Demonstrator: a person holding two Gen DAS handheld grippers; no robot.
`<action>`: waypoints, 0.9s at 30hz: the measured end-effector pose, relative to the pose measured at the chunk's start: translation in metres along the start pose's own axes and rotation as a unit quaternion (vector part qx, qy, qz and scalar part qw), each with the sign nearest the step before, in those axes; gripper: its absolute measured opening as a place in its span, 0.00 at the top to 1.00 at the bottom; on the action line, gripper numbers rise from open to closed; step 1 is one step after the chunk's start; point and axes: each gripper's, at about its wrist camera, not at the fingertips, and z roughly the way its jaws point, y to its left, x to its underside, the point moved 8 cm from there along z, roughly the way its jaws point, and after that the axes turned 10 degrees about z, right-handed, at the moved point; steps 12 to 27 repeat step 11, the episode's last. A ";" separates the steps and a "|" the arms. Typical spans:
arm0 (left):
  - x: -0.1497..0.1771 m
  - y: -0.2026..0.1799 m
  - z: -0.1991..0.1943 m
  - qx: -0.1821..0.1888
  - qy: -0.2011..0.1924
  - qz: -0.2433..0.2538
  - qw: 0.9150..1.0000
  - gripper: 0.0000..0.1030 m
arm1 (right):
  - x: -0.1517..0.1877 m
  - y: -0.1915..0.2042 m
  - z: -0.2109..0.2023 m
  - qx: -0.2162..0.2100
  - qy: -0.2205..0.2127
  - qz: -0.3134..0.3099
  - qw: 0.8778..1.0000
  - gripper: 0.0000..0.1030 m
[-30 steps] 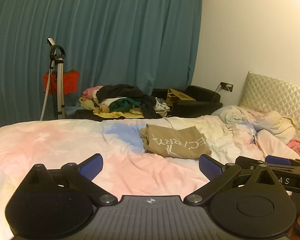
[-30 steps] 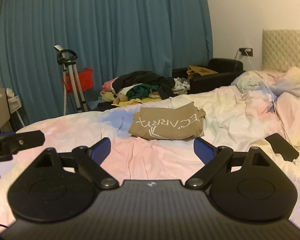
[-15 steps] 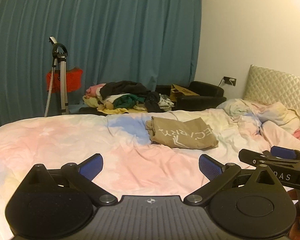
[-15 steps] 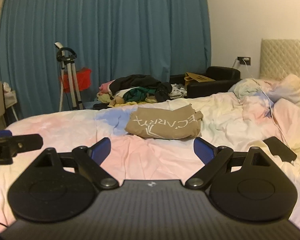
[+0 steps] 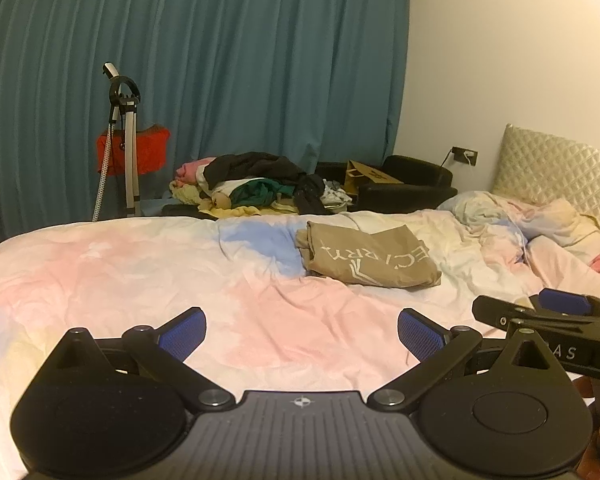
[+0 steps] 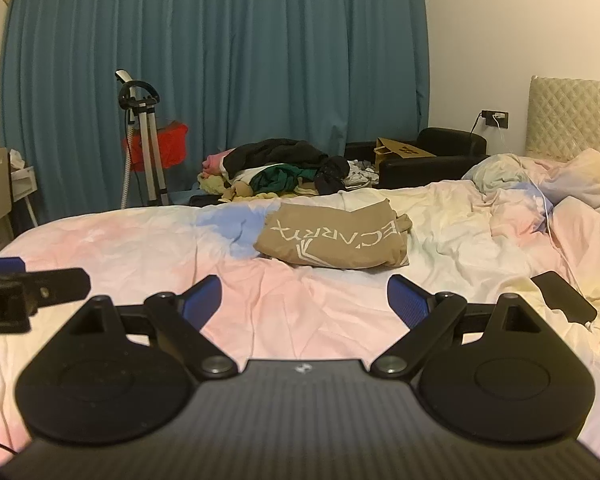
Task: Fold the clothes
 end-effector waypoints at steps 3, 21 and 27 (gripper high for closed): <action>0.001 0.000 0.000 0.000 0.000 0.000 1.000 0.00 | 0.001 -0.002 0.001 0.000 0.004 0.007 1.000 0.12; 0.002 0.000 0.000 0.005 -0.001 -0.002 1.000 0.00 | 0.001 -0.004 0.002 0.001 0.008 0.012 1.000 0.12; 0.002 0.000 0.000 0.005 -0.001 -0.002 1.000 0.00 | 0.001 -0.004 0.002 0.001 0.008 0.012 1.000 0.12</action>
